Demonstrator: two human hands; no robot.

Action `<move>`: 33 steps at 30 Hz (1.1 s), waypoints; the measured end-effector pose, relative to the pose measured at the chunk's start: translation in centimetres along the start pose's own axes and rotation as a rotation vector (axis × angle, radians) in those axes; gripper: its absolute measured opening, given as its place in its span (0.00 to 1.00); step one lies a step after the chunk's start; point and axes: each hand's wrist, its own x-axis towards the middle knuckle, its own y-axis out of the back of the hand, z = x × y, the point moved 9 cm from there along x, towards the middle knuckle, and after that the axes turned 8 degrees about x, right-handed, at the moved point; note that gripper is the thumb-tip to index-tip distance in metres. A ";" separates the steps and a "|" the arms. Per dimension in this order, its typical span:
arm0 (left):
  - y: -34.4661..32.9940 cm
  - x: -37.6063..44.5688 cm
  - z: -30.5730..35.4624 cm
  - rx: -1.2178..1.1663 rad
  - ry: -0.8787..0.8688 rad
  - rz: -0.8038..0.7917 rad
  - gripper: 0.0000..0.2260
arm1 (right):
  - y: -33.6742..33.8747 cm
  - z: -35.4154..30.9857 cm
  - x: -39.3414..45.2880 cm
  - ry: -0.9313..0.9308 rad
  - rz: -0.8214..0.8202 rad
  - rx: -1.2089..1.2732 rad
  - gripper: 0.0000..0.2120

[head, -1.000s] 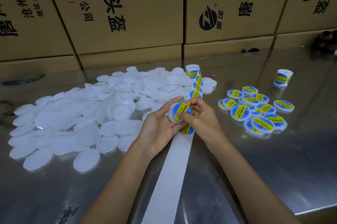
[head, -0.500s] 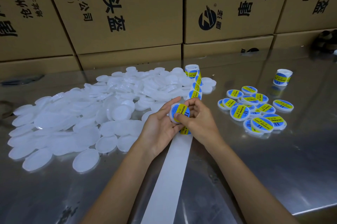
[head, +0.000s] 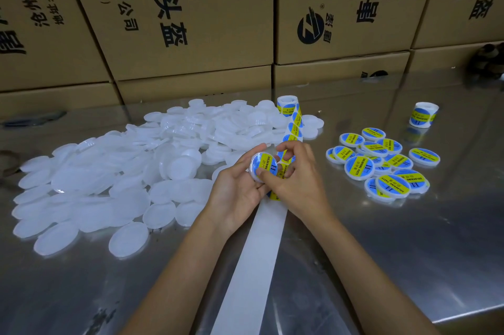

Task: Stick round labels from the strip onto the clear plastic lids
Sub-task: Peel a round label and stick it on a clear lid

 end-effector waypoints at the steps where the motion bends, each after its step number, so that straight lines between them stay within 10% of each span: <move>1: 0.0 0.0 -0.1 -0.028 0.007 -0.002 0.17 | 0.1 0.0 0.0 -0.001 0.003 0.005 0.22; 20: -0.8 0.0 0.4 -0.050 -0.033 -0.067 0.15 | -0.7 0.5 -0.5 0.005 -0.056 -0.299 0.28; 33: 1.2 -0.8 3.6 0.731 -0.359 0.262 0.17 | 0.3 1.2 0.2 -0.017 -0.034 -0.219 0.19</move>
